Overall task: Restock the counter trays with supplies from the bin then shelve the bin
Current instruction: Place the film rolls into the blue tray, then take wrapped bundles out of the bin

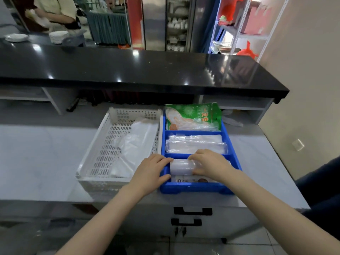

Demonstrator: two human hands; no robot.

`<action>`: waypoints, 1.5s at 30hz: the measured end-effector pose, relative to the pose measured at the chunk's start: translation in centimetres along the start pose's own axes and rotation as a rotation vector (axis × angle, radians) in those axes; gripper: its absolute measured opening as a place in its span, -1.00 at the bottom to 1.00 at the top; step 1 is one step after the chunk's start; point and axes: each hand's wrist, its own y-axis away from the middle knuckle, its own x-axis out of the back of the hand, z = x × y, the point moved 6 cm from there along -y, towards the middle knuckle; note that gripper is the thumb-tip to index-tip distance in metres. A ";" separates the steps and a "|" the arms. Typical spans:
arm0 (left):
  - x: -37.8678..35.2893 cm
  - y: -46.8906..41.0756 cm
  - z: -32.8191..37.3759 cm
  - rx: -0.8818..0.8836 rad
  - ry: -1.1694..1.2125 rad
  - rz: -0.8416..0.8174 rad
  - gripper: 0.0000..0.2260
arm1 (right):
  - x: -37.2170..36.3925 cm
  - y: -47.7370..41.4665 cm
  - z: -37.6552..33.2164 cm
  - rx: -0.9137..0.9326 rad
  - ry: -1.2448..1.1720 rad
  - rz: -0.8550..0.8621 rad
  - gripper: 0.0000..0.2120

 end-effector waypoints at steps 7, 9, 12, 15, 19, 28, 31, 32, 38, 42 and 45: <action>4.6 9.0 -3.3 0.266 0.071 0.290 -0.66 | 2.3 -2.0 -11.0 0.367 -0.093 0.156 -0.59; 5.6 13.6 -5.3 0.404 0.066 0.348 -0.70 | 1.7 -2.6 -16.3 0.507 -0.122 0.153 -0.62; 6.1 21.5 -8.4 0.637 0.038 0.364 -0.75 | -0.5 -2.7 -24.3 0.697 -0.134 0.091 -0.67; 6.2 29.1 -11.1 0.858 0.014 0.371 -0.78 | -3.3 -2.6 -30.8 0.834 -0.121 0.013 -0.70; 5.7 40.0 -14.7 1.183 0.048 0.388 -0.80 | -8.4 -2.7 -39.2 0.975 -0.022 -0.118 -0.73; -0.5 57.3 -22.5 1.669 0.340 0.381 -0.70 | -22.7 -6.8 -52.2 1.008 0.153 -0.478 -0.76; -3.6 59.6 -24.8 1.723 0.387 0.273 -0.72 | -28.0 -7.7 -54.9 0.972 0.229 -0.607 -0.68; -4.7 60.0 -25.6 1.725 0.403 0.239 -0.72 | -29.8 -7.8 -55.5 0.965 0.248 -0.639 -0.66; -11.6 61.5 -30.2 1.746 0.468 0.072 -0.57 | -39.8 -7.7 -58.8 0.977 0.318 -0.719 -0.57; -15.3 62.4 -33.3 1.751 0.395 0.006 -0.47 | -45.0 -7.9 -61.5 1.059 0.308 -0.662 -0.44; -17.4 63.4 -35.2 1.790 0.349 0.025 -0.45 | -47.8 -8.8 -63.6 1.103 0.307 -0.587 -0.42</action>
